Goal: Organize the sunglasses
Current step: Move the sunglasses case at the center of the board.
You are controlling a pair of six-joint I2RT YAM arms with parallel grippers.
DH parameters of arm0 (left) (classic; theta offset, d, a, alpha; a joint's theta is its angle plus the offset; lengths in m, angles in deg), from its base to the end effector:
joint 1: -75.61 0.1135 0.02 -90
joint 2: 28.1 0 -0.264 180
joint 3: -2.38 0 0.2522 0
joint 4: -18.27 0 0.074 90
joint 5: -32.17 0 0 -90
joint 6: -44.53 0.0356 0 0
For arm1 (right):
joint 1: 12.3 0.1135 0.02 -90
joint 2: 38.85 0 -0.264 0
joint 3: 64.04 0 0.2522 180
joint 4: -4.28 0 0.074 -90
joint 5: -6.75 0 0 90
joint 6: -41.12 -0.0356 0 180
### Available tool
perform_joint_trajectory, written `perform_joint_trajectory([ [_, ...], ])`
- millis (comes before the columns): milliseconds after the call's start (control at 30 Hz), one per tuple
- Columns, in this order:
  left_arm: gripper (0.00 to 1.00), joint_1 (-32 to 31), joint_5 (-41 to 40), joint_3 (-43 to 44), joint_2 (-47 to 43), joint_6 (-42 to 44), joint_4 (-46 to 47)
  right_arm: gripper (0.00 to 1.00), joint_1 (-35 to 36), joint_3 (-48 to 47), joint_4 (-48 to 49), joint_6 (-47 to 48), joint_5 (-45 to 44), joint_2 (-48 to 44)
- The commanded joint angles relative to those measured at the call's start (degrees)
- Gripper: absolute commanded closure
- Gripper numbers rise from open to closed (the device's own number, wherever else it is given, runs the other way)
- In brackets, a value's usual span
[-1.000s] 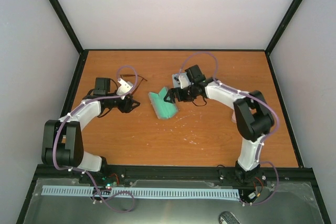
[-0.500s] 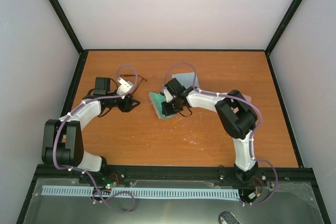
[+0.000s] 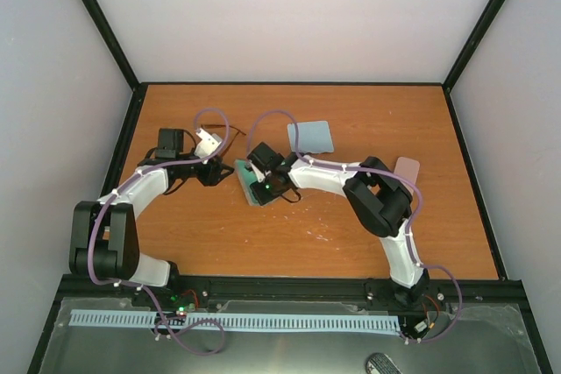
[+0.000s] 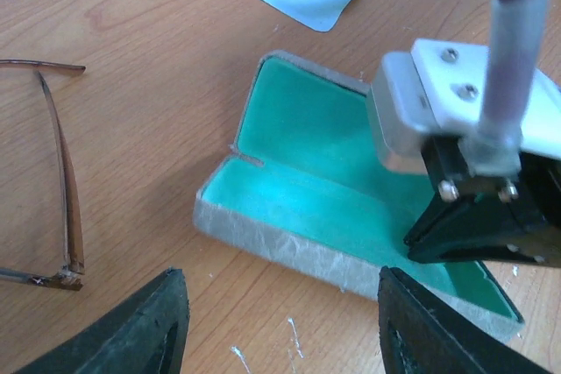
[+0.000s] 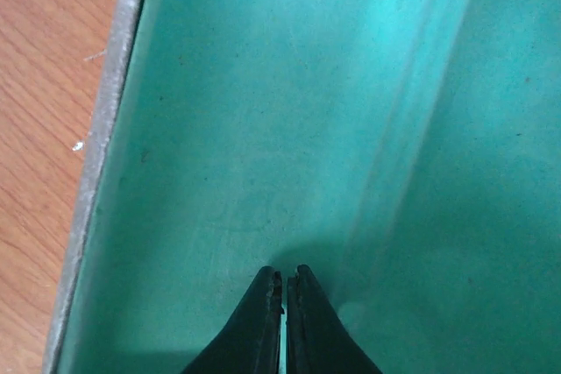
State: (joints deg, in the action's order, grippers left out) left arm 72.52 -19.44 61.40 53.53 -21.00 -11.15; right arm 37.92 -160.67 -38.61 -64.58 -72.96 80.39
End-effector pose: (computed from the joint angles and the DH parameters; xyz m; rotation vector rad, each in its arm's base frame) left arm 0.2755 -0.0370 0.1974 0.8163 2.1707 -0.6408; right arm 0.2683 0.3322 0.1477 -0.8920 2.6847 0.5478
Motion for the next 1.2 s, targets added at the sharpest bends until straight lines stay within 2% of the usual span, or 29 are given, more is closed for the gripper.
perform_joint_trajectory([
  [0,0.42,0.3,1.6,0.0,-0.7,-0.7,1.7,0.94,3.6,1.0,-4.4,2.5,-9.1,-0.2],
  [167,0.42,0.3,1.6,-0.6,-1.2,-0.8,2.1,0.88,3.7,1.8,-1.0,1.5,-6.9,-4.3],
  [500,0.42,0.3,1.8,-1.4,-2.7,-0.7,3.1,0.90,7.3,-2.3,-7.3,4.0,-5.1,4.7],
  [733,0.42,0.3,1.4,-2.2,-4.2,-0.5,3.6,0.94,8.9,-1.3,-10.3,3.2,-14.9,9.4],
  [900,0.42,0.3,0.7,-2.7,-5.6,-0.6,4.0,0.97,8.7,-0.4,-13.8,1.8,-31.0,10.6],
  [1067,0.42,0.3,-0.2,-3.2,-6.7,-0.9,4.8,0.97,7.8,0.0,-15.9,0.7,-41.0,13.3],
  [1167,0.42,0.3,-1.4,-3.6,-8.0,-1.4,5.6,0.97,6.1,1.0,-15.1,1.1,-44.0,14.3],
])
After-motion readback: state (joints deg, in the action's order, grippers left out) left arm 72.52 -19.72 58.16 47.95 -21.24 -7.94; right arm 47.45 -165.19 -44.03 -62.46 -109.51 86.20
